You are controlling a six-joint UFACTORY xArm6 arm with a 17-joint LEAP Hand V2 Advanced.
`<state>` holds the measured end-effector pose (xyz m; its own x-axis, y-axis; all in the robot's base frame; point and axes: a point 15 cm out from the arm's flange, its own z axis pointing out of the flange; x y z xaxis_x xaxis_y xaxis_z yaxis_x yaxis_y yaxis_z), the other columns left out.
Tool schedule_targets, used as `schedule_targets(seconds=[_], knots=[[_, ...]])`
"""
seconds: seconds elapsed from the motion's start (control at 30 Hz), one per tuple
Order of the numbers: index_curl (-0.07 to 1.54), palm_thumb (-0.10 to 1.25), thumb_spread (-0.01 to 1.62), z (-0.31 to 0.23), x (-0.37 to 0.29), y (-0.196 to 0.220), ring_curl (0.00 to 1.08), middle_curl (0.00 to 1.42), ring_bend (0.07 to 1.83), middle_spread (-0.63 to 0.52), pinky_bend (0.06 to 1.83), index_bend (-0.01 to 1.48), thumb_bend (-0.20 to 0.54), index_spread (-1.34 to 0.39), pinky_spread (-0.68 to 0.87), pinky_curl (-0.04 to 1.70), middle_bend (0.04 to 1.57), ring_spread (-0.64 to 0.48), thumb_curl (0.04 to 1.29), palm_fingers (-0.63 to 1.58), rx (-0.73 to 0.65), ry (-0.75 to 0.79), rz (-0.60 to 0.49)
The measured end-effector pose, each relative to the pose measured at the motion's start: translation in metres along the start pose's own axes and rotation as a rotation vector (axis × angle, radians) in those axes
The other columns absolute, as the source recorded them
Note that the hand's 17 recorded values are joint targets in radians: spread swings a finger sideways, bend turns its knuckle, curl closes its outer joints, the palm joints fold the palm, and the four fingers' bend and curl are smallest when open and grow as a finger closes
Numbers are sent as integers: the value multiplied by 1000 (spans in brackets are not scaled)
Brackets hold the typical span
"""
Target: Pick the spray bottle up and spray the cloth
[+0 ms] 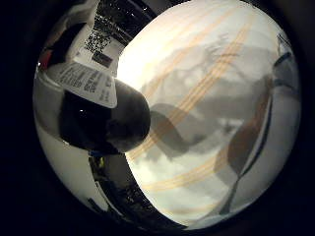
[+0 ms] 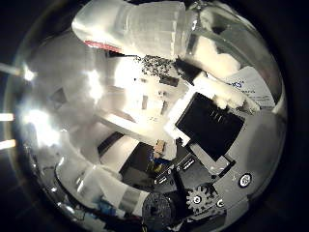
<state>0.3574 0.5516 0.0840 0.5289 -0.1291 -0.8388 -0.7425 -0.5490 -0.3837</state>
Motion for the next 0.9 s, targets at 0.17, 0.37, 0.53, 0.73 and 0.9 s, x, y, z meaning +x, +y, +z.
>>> schedule_targets(seconds=[0.17, 0.37, 0.53, 0.73, 0.9], knots=[[808, 926, 874, 0, 1, 1, 576, 577, 1453, -57, 980, 1056, -46, -211, -211, 1294, 1353, -147, 770, 1172, -3, 2, 6], [748, 797, 884, 1, 4, 11, 531, 533, 1319, -58, 944, 708, -34, -241, -294, 1075, 1225, -146, 667, 1059, -51, 18, -7], [689, 790, 934, -1, 9, 20, 509, 493, 1274, -65, 905, 307, -26, -317, -404, 938, 1017, -137, 603, 766, -94, 39, -9], [647, 771, 1022, -1, 10, 23, 458, 450, 1111, -50, 691, 301, -25, -402, -255, 892, 828, -135, 534, 355, -107, 44, -13], [577, 755, 1042, -2, 9, 22, 409, 409, 983, -27, 586, 285, -24, -410, -2, 842, 698, -109, 502, 217, -112, 46, -21]])
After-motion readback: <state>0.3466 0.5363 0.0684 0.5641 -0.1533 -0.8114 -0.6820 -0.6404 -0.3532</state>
